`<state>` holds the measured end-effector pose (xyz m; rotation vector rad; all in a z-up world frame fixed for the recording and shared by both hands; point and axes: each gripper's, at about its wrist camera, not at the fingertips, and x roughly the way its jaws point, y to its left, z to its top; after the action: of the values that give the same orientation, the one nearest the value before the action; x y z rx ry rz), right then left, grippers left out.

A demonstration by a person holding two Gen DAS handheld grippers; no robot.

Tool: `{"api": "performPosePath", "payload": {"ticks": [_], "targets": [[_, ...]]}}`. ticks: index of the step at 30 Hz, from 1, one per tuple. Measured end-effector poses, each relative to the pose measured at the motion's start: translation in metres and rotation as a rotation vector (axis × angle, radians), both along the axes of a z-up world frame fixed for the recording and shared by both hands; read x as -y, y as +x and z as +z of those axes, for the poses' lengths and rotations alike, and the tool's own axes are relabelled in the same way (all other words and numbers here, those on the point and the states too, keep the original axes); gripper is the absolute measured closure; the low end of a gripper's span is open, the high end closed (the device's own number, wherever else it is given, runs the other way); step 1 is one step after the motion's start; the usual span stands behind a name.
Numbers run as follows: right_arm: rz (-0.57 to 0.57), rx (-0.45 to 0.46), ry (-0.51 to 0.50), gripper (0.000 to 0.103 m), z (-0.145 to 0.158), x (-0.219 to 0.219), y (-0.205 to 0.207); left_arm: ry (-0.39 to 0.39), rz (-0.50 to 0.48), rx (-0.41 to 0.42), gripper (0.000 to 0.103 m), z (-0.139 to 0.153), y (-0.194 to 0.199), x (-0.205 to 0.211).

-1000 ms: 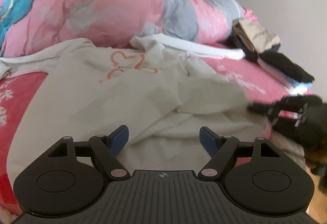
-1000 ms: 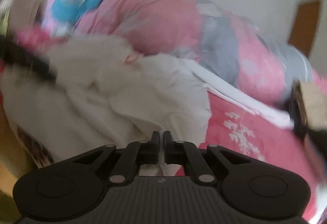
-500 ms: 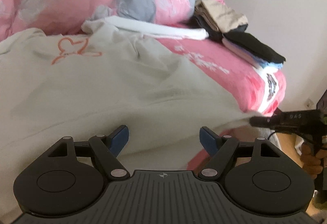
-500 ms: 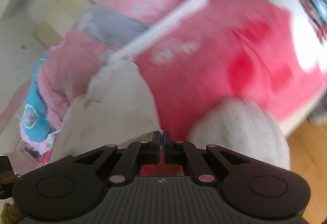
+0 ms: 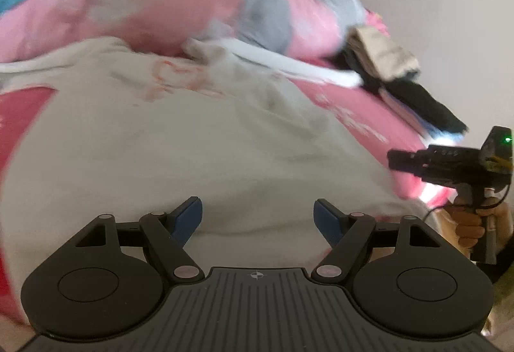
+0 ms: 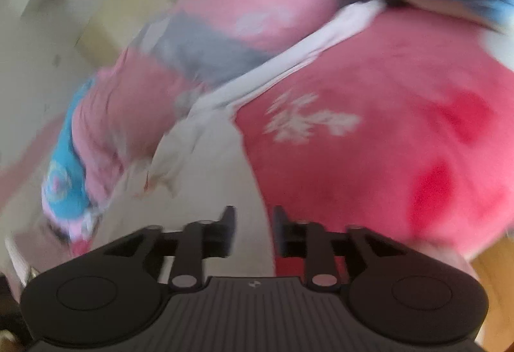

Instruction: Fold clothes

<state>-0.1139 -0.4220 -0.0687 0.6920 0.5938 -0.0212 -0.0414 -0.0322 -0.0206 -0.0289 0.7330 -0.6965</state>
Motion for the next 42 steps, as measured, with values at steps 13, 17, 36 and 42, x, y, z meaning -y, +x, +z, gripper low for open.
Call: {"api": "performPosePath", "payload": {"ticks": [13, 17, 36, 42], "targets": [[0.010, -0.061, 0.031, 0.099, -0.021, 0.012, 0.014, -0.029, 0.377, -0.058, 0.026, 0.001, 0.020, -0.107], [-0.051, -0.004, -0.007, 0.097, -0.002, 0.014, 0.000, -0.026, 0.451, -0.047, 0.026, 0.011, 0.011, -0.137], [0.861, 0.320, -0.886, 0.083, 0.010, -0.317, 0.033, -0.254, 0.484, -0.175, 0.043, -0.039, 0.008, -0.171], [0.889, 0.142, -0.654, 0.083, 0.008, -0.328, 0.061, -0.308, 0.454, -0.156, 0.051, -0.045, 0.011, -0.177]]}}
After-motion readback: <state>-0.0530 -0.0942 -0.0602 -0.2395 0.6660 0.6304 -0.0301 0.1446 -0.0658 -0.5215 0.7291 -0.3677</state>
